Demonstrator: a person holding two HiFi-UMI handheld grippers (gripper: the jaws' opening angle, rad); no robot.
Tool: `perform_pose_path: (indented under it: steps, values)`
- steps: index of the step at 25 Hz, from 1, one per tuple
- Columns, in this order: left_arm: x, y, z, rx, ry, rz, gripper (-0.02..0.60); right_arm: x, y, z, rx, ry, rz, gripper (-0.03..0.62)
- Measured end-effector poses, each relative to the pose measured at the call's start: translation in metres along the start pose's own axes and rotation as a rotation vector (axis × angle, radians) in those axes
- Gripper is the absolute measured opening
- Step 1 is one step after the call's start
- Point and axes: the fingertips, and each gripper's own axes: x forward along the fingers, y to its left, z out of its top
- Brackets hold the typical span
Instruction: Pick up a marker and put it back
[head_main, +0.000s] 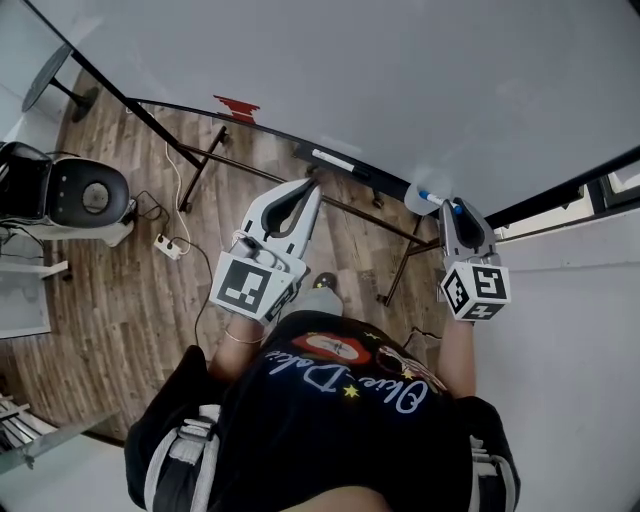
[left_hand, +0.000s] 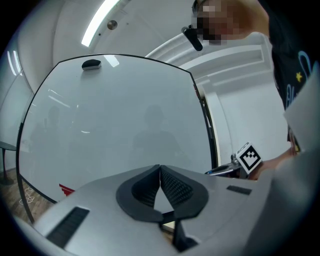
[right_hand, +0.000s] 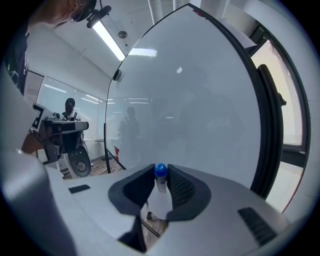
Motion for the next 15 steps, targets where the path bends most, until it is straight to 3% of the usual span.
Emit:
perform_pose_path:
  steps: [15]
  values:
    - [-0.001, 0.005, -0.003, -0.005, 0.018, 0.011, 0.003, 0.015, 0.002, -0.018, 0.000, 0.048, 0.003, 0.075]
